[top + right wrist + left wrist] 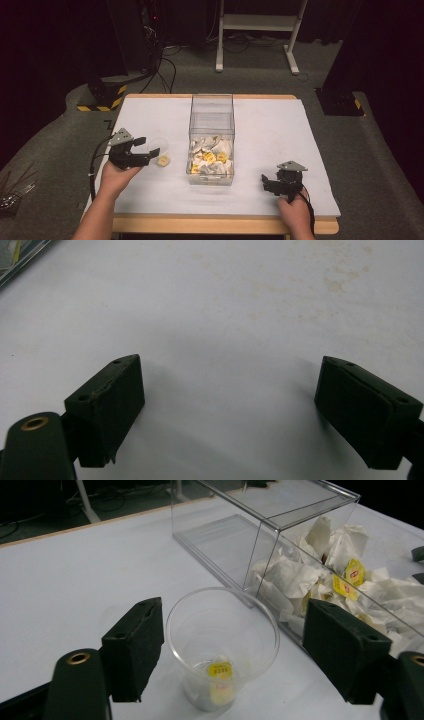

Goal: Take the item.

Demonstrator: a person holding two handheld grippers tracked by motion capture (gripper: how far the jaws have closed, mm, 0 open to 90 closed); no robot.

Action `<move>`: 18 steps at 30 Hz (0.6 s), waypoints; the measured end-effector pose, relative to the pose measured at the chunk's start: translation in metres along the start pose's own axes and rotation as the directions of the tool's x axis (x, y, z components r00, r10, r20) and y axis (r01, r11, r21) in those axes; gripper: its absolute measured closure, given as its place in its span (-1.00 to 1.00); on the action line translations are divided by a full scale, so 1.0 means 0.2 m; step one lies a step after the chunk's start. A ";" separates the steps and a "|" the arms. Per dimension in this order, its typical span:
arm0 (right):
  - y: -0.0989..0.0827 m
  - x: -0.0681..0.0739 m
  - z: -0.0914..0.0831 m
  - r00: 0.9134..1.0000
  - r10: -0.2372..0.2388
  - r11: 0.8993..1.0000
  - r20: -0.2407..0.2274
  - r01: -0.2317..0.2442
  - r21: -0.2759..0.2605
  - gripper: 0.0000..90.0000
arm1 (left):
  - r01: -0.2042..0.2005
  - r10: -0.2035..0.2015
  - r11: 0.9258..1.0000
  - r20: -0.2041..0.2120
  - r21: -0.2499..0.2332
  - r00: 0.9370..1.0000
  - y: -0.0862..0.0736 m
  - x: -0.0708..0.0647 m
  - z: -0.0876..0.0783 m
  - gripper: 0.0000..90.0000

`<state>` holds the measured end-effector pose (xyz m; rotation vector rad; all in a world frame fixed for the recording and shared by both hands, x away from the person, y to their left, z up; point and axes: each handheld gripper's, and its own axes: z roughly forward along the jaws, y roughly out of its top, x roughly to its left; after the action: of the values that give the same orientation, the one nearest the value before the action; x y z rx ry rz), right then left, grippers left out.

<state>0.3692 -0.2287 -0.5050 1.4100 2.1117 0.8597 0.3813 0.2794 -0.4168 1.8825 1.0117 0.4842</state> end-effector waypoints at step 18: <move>0.00 0.00 0.00 1.000 0.000 1.000 0.000 0.000 0.000 -0.72 | 0.024 -0.023 0.999 -0.036 0.038 0.999 -0.14 0.05 -0.09 -0.56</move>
<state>0.3692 -0.2287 -0.5050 1.4102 2.1114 0.8596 0.3628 0.3047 -0.4322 1.9001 1.0720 0.4888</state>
